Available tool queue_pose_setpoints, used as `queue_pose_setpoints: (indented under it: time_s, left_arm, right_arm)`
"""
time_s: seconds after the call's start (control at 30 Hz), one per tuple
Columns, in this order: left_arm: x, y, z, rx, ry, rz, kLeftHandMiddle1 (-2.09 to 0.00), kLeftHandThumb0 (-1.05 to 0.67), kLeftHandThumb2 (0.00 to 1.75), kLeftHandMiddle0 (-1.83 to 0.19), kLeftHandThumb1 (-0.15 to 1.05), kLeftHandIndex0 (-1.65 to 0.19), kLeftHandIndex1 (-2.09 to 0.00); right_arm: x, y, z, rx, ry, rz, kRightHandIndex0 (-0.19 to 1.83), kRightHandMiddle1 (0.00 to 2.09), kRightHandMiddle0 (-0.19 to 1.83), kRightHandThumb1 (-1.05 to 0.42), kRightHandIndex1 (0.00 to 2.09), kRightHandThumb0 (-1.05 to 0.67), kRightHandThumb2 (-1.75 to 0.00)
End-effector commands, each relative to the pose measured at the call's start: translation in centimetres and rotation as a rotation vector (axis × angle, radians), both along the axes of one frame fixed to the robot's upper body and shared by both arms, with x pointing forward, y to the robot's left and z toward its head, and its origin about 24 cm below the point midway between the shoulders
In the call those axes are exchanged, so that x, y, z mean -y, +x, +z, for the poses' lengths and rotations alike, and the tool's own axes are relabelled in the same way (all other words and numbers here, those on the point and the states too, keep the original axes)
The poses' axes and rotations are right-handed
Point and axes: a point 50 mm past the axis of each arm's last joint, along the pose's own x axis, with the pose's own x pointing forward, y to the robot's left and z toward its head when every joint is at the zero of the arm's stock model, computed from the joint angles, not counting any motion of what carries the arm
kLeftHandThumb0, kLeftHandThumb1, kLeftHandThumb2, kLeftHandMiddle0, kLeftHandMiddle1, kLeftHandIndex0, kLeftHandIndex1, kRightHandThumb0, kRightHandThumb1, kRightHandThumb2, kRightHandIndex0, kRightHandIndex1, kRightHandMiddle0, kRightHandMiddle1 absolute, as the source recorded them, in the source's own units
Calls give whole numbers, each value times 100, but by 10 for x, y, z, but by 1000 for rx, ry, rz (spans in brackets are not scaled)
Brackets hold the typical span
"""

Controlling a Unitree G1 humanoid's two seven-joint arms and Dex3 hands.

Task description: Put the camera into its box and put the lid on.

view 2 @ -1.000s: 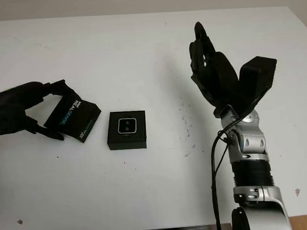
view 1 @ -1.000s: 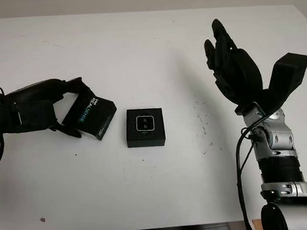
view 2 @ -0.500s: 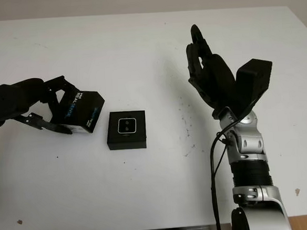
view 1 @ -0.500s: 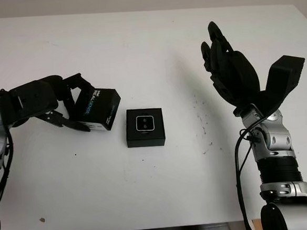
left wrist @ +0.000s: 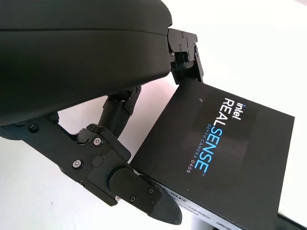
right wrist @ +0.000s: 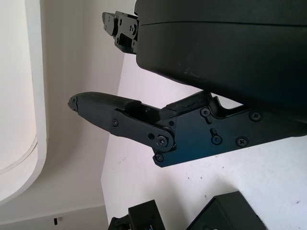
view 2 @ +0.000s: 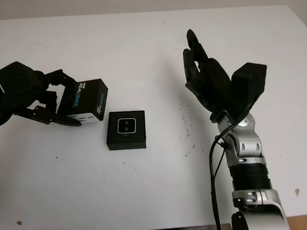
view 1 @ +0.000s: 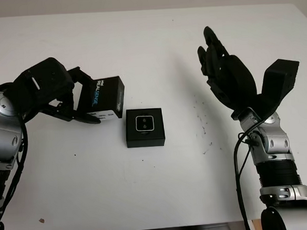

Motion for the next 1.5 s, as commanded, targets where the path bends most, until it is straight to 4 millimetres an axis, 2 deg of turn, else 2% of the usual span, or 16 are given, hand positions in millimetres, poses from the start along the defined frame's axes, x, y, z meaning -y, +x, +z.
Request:
queue_pose_setpoints:
  time_s: [0.0, 0.23, 0.33, 0.57, 0.67, 0.8, 1.03, 1.33, 1.47]
  left_arm:
    - [0, -6, 8, 2, -7, -7, -209, -33, 25, -65, 105, -50, -209]
    - [4, -15, 13, -36, -54, -24, -209, -35, 23, -69, 105, -55, -209]
    - [9, -19, 15, -49, -41, -41, -209, -37, 23, -62, 105, -51, -209]
    - [13, -22, 18, -76, -65, -50, -209, -40, 23, -63, 105, -52, -209]
    - [16, -22, 18, -75, -72, -60, -209, -39, 24, -65, 105, -55, -209]
    - [22, -21, 16, -66, -56, -49, -209, -39, 23, -55, 105, -49, -209]
    - [34, -19, 13, -75, -63, -33, -209, -37, 23, -61, 105, -49, -209]
    - [44, -13, 11, -79, -41, -14, -209, -36, 23, -56, 105, -46, -209]
    - [48, -11, 11, -86, -25, 9, -209, -37, 22, -53, 105, -35, -209]
  right_arm:
    - [-1, -2, 0, 13, -12, 1, -19, 0, -19, -105, 0, -66, -73]
    - [-4, -3, -2, 14, 2, -2, -19, 0, -19, -105, 0, -65, -73]
    - [-5, -3, -4, 7, 3, -4, -19, 0, -19, -105, 0, -66, -73]
    - [-8, -3, -6, 1, 4, -8, -19, 0, -19, -105, 0, -65, -72]
    - [-9, -2, -7, -3, 7, -11, -19, 0, -19, -105, 0, -66, -72]
    - [-12, -2, -7, -2, 19, -36, -19, 0, -19, -105, 0, -67, -71]
    - [-18, -8, -6, 47, 11, -74, -19, 0, -19, -105, 0, -68, -72]
    - [-20, -9, -6, 68, 11, -88, -19, 0, -19, -105, 0, -70, -69]
    - [-21, -8, -6, 68, 10, -88, -19, 0, -19, -105, 0, -70, -68]
